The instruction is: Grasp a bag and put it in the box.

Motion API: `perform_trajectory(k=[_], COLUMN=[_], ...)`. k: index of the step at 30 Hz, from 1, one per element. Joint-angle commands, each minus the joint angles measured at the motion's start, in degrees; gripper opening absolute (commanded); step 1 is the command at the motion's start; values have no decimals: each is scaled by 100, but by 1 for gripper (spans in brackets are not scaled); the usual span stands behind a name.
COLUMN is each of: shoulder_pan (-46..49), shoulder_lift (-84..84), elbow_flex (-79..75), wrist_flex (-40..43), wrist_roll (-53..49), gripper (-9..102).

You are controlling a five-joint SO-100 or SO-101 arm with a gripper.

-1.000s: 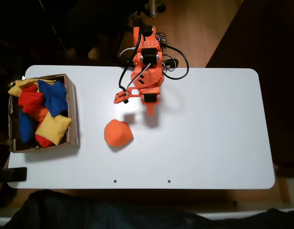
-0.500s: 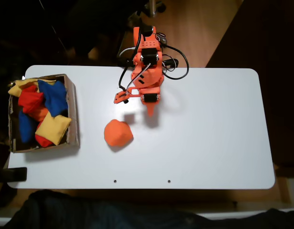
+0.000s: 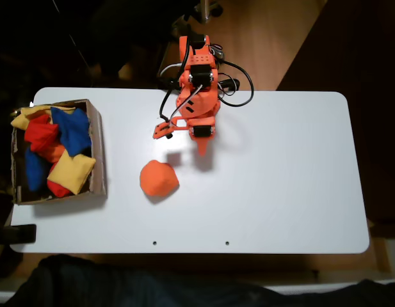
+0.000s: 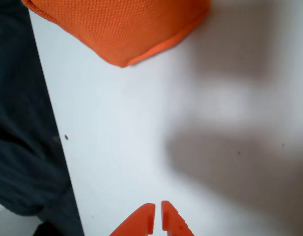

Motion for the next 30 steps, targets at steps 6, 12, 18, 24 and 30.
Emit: perform_trajectory(k=[6,12,18,24,30], shoulder_pan=[18,18,18,-44,-167], shoulder_lift=[-35,-35,-35,-35,-35], elbow_flex=[-26,-26,-26,-26,-26], wrist_flex=[18,18,18,18,18], wrist_roll=[35,35,35,-18,-123], gripper=[0,0,0,0,0])
